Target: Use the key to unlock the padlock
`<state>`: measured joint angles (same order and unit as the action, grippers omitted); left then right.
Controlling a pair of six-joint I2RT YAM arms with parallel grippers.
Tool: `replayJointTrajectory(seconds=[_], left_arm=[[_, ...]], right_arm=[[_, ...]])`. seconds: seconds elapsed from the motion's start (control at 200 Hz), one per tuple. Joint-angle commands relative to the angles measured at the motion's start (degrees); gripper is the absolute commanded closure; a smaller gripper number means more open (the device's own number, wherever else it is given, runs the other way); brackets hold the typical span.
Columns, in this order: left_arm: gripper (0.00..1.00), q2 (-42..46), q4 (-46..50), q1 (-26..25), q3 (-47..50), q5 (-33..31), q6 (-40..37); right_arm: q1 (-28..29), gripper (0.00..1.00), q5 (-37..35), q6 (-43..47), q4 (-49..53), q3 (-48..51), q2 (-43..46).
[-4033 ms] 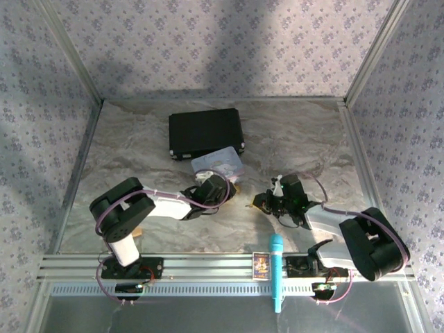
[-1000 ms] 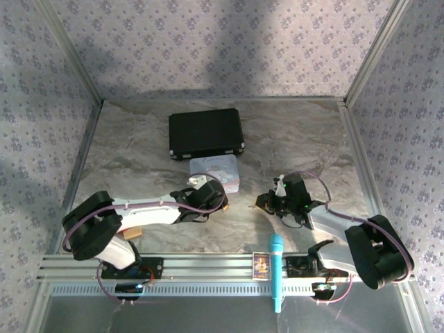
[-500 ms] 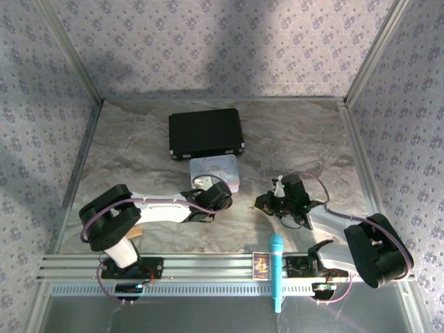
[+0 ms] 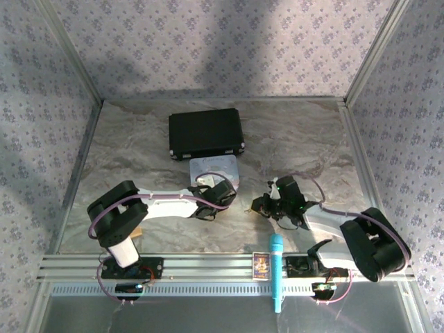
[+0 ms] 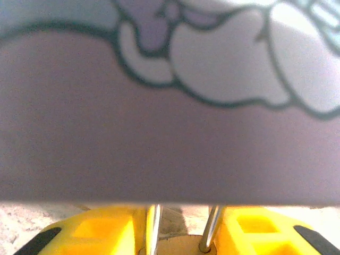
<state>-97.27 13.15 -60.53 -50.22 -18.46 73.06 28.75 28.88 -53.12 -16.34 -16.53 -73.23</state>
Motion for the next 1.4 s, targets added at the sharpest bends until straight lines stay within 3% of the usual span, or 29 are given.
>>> replayJointTrajectory(seconds=[0.0,0.23,0.62,0.999,1.189,1.394], left_arm=[[0.67,-3.7,-5.7,-0.5,0.7,6.9,-0.7],[0.82,-3.6,-8.3,0.7,0.6,11.1,0.0],[0.86,-0.4,-14.6,5.1,1.7,23.7,9.5],[0.90,-0.5,-16.8,6.2,2.0,25.7,15.5],[0.90,-1.9,-16.9,6.6,1.7,25.8,18.7],[0.89,-2.4,-18.2,6.6,1.8,24.6,25.4]], right_arm=[[1.2,1.00,-1.8,-1.3,-1.4,-1.5,-1.0],[2.3,1.00,-1.1,-3.1,-5.6,-1.1,-1.9],[5.7,1.00,-5.5,-5.9,-17.7,1.9,-1.5],[8.3,1.00,-13.0,-8.2,-25.4,6.2,-0.6],[11.1,1.00,-22.0,-8.0,-24.8,9.9,6.0],[13.0,1.00,-30.8,-7.3,-15.4,11.8,18.6]])
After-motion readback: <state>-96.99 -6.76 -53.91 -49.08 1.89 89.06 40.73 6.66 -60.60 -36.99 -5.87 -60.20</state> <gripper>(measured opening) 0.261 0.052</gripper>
